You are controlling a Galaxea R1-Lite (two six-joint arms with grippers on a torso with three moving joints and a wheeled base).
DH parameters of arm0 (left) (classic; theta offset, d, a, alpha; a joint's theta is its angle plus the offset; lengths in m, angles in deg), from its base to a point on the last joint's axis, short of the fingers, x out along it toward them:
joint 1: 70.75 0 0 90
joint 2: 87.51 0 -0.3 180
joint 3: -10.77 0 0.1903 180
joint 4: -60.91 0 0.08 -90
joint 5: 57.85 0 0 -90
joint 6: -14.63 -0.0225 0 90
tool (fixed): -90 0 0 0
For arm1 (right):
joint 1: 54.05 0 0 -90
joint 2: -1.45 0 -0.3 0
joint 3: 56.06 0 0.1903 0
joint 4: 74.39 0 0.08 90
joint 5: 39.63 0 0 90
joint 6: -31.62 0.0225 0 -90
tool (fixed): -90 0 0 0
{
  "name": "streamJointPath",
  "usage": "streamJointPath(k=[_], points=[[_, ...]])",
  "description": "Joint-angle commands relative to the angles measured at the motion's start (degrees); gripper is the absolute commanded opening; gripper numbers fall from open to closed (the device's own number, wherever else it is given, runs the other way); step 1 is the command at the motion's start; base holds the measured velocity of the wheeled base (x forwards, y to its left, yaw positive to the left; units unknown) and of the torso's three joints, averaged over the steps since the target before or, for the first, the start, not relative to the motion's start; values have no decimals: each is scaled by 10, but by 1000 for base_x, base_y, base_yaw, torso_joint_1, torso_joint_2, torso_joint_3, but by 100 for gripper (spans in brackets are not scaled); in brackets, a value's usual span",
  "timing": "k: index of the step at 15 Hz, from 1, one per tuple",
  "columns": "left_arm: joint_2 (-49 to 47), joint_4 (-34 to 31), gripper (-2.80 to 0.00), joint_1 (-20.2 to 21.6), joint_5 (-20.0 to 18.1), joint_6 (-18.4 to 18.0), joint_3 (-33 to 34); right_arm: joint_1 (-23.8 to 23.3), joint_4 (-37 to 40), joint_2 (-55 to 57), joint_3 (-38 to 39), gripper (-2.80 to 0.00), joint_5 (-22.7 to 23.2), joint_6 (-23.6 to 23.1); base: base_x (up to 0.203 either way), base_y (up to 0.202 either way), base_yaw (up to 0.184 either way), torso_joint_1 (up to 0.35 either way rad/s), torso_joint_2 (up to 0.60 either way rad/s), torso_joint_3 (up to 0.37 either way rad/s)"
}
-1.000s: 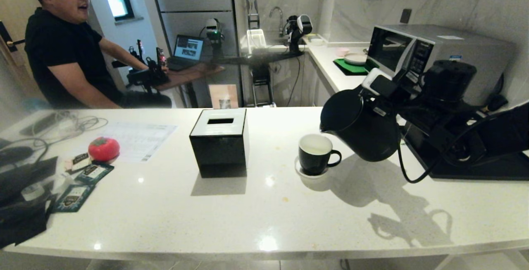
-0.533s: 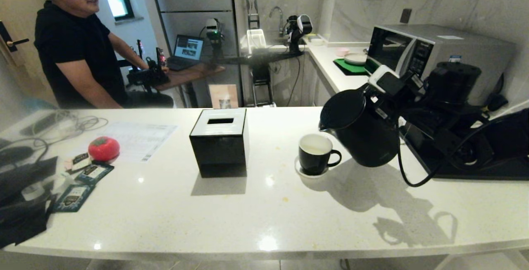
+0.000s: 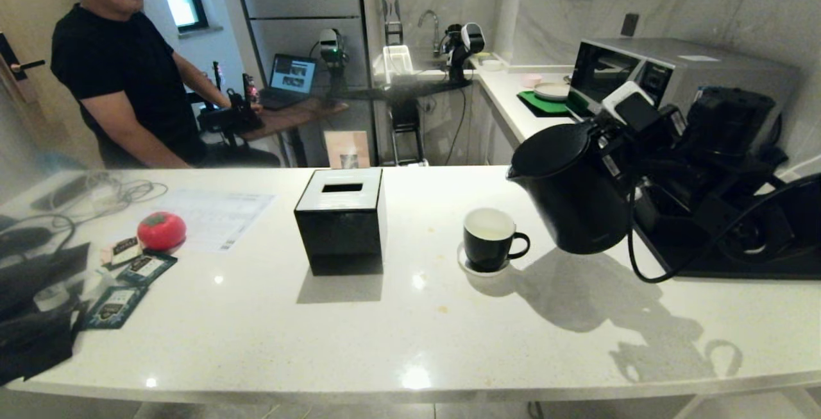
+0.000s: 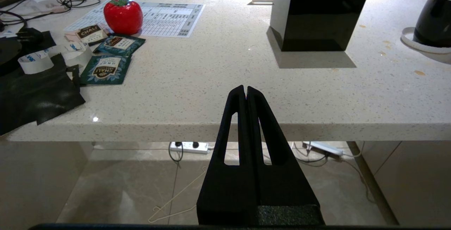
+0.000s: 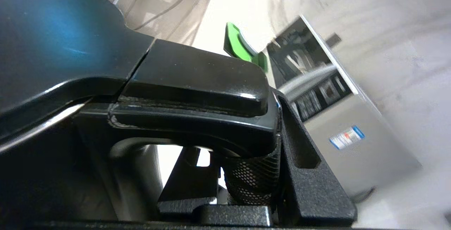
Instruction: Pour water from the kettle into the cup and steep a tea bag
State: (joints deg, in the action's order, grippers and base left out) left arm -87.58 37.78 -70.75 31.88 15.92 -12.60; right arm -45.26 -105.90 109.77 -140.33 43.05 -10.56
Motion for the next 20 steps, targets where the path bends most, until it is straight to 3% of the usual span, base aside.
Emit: streamJointPath(k=[1,8,20], points=[[0,0,-280,0,0,0,0,-13,-3,-12,3,-280,-1,13,0,0,0,0,0,0],[0,0,-280,0,-1,0,0,-66,16,-54,30,-280,-39,101,0,0,0,0,0,0],[0,0,-280,0,0,0,0,-292,53,-104,80,-280,-35,248,0,0,0,0,0,0]])
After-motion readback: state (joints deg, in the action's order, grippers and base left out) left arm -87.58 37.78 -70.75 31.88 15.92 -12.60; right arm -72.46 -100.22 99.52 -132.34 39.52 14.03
